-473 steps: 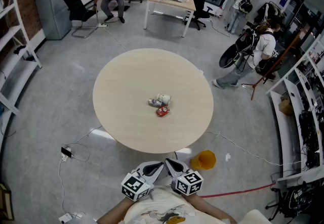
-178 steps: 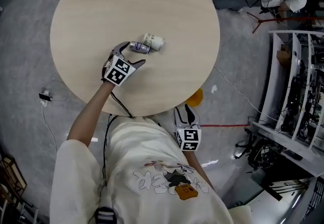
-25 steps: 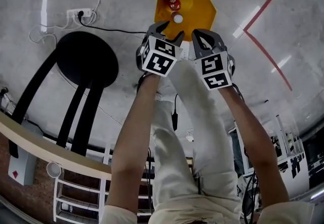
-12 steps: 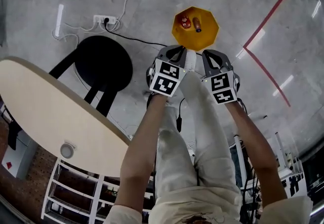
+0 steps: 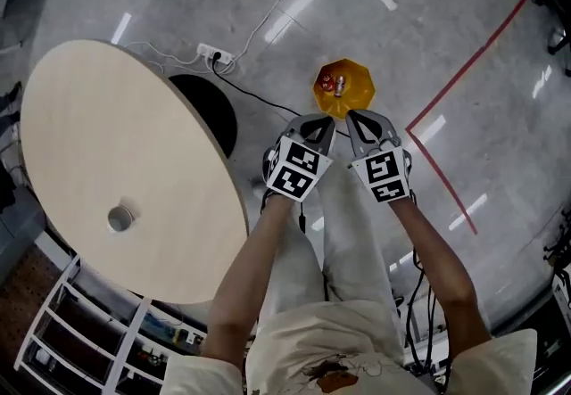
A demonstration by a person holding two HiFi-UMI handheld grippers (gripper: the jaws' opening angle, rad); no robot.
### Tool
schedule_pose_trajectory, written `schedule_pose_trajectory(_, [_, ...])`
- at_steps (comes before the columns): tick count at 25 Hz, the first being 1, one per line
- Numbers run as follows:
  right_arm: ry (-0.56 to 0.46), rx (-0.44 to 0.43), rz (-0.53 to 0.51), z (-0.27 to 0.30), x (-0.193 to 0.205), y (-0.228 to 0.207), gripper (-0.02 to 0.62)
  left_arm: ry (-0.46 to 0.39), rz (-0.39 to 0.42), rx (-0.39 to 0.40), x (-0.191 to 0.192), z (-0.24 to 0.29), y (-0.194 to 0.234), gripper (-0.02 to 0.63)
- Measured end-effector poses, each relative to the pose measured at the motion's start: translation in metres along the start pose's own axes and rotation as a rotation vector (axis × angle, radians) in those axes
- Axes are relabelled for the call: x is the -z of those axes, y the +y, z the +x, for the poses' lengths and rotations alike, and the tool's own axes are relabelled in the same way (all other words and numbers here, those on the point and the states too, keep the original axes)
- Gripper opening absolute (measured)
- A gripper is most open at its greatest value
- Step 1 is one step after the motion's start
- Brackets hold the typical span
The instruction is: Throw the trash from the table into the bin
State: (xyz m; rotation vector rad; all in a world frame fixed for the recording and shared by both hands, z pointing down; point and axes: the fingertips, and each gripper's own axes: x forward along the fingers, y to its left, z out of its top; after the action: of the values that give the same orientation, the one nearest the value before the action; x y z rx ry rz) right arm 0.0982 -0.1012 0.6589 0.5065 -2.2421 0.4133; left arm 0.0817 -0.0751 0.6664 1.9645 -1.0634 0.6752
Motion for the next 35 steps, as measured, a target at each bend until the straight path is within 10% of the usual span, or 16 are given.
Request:
schedule_pose_trajectory(11, [-0.199, -0.064, -0.119, -0.105, -0.123, 0.097, 0.006, -0.332, -0.082, -0.148, -0.058, -0.193, -0.04, 0.006])
schedule_pose_trajectory(35, [-0.259, -0.5, -0.449, -0.173, -0.132, 0.558, 0.006, -0.536, -0.258, -0.508, 0.235, -0.524, -0.059, 0.006])
